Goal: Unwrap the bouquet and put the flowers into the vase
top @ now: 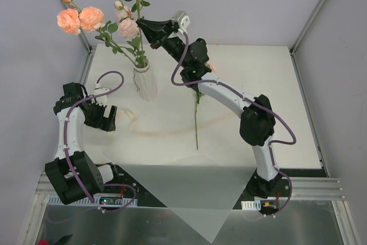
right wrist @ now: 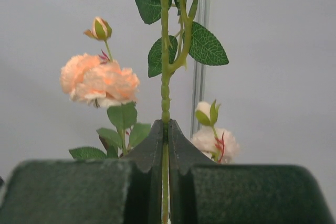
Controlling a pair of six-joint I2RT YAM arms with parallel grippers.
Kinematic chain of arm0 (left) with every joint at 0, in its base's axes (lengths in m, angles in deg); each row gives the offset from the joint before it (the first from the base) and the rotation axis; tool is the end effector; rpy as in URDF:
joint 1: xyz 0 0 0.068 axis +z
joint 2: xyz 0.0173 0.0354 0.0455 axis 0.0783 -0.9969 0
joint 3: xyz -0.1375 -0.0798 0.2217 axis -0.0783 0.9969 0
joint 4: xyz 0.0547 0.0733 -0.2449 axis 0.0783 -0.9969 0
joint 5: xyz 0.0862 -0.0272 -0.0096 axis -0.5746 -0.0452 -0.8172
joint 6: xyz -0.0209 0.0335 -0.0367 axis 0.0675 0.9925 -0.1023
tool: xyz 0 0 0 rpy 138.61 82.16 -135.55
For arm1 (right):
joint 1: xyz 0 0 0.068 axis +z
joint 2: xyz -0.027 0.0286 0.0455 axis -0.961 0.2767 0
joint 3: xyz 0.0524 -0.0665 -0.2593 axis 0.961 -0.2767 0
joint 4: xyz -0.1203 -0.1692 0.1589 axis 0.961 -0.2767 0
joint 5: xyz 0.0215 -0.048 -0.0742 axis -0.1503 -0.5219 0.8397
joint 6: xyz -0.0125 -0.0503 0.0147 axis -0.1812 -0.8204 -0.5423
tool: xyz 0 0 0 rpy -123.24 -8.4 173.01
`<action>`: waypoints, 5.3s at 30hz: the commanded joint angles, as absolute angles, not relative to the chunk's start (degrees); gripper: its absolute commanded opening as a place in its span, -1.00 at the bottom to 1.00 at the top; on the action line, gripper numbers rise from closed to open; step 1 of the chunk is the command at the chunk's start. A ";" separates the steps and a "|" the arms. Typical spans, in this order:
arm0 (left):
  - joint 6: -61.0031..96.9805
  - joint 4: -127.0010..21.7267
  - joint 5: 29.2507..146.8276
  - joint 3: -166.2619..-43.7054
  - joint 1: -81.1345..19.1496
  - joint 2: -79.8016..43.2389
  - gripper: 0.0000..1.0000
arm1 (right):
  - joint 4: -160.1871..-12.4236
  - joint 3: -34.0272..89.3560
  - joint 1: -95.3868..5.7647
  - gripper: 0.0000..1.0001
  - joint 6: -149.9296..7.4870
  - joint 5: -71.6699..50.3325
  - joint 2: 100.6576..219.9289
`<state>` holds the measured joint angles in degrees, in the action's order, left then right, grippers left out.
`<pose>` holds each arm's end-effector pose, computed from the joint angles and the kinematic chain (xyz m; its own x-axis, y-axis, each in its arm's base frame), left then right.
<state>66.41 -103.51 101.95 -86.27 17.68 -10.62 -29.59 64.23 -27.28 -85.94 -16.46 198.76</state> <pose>0.2094 0.0709 0.2601 -0.7752 0.2837 -0.5644 0.3421 0.9397 0.0025 0.3183 0.3492 0.4530 0.6231 0.4652 -0.6288 -0.7337 0.6263 -0.2637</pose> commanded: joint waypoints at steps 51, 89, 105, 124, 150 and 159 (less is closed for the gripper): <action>68.06 -105.81 105.35 -85.20 17.74 -5.45 0.98 | -121.04 52.75 -33.95 0.42 -75.59 18.68 197.41; 63.67 -104.31 107.29 -87.75 17.74 -10.11 0.98 | -111.30 49.94 -39.75 -0.98 -62.31 6.99 190.69; 63.06 -104.31 109.22 -87.39 17.74 -9.67 0.98 | -39.37 39.23 -26.67 -0.99 -89.78 -5.39 172.10; 64.90 -105.89 109.49 -88.89 17.75 -10.99 0.98 | -31.66 70.25 -23.84 -0.99 -90.08 -10.32 194.87; 65.43 -105.98 109.05 -87.75 17.83 -9.32 0.98 | -29.54 62.24 -23.75 -0.93 -86.30 -5.66 200.41; 65.43 -106.24 109.04 -87.83 17.83 -8.97 0.98 | -31.31 59.62 -23.58 -0.08 -86.91 -4.88 201.57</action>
<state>63.74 -104.74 108.18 -87.01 17.68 -10.38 -34.34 60.82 -23.81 -86.20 -5.77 204.57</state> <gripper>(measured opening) 0.992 0.385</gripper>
